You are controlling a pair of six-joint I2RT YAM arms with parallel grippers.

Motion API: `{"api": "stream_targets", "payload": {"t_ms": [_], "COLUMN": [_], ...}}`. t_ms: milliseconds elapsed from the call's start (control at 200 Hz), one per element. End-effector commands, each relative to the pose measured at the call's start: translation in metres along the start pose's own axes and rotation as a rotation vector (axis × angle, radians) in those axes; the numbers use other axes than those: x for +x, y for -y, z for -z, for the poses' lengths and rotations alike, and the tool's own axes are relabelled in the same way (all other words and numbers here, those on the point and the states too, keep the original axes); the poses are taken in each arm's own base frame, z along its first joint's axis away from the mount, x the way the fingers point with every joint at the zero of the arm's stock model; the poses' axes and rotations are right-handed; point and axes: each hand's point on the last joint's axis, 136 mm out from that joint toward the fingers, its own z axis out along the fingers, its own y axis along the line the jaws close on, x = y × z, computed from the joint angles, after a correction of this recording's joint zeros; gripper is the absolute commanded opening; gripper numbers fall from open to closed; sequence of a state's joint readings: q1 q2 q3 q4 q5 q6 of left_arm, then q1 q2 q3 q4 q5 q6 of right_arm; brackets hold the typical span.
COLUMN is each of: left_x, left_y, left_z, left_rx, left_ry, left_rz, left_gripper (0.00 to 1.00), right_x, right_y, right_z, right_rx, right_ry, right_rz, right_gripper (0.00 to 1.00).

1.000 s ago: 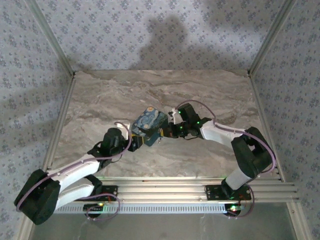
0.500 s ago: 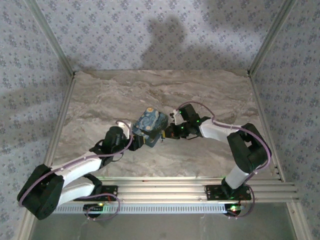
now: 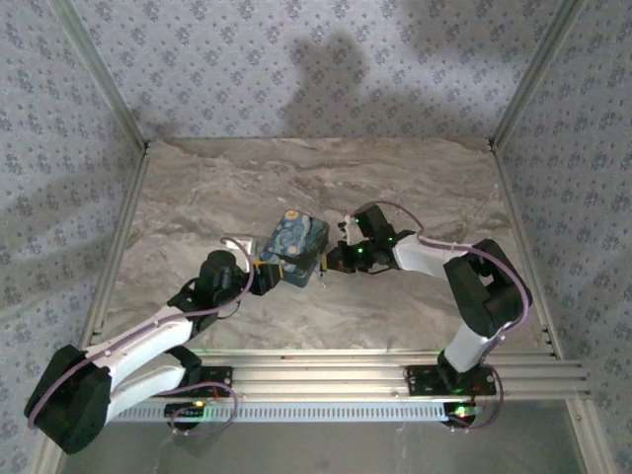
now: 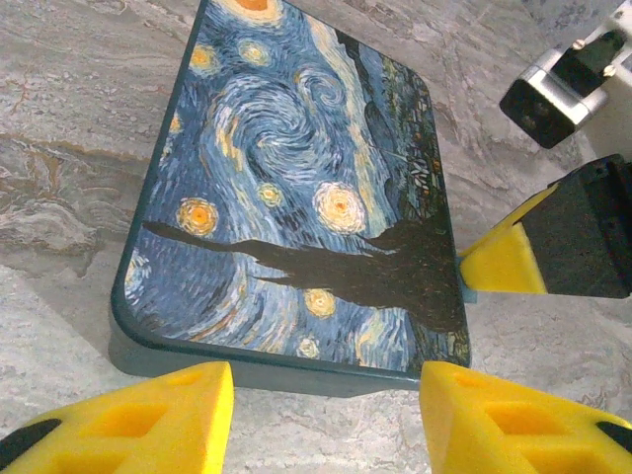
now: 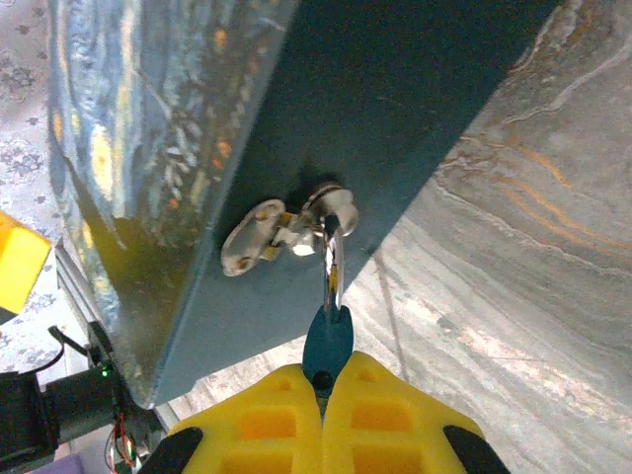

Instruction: Unlock the padlock with the key

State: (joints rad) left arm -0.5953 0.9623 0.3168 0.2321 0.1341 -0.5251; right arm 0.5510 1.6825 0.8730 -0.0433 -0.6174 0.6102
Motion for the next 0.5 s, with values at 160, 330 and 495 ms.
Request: {"api": "stream_targets", "payload": {"t_ms": [160, 330, 495], "left_x": [0.005, 0.005, 0.004], "left_y": [-0.009, -0.009, -0.008], "left_z": [0.002, 0.002, 0.002], "left_rx": [-0.028, -0.027, -0.026], "left_ry": [-0.001, -0.001, -0.002], "left_rz": [0.005, 0.002, 0.0], "left_gripper": [0.53, 0.53, 0.53], "right_x": [0.007, 0.005, -0.003], "right_y": [0.017, 0.017, 0.011], "right_z": [-0.001, 0.0, 0.002], "right_rx": [0.071, 0.081, 0.07], "right_ry": [-0.033, -0.029, 0.003], "right_rz": [-0.046, -0.054, -0.077], "right_gripper": [0.0, 0.0, 0.0]}}
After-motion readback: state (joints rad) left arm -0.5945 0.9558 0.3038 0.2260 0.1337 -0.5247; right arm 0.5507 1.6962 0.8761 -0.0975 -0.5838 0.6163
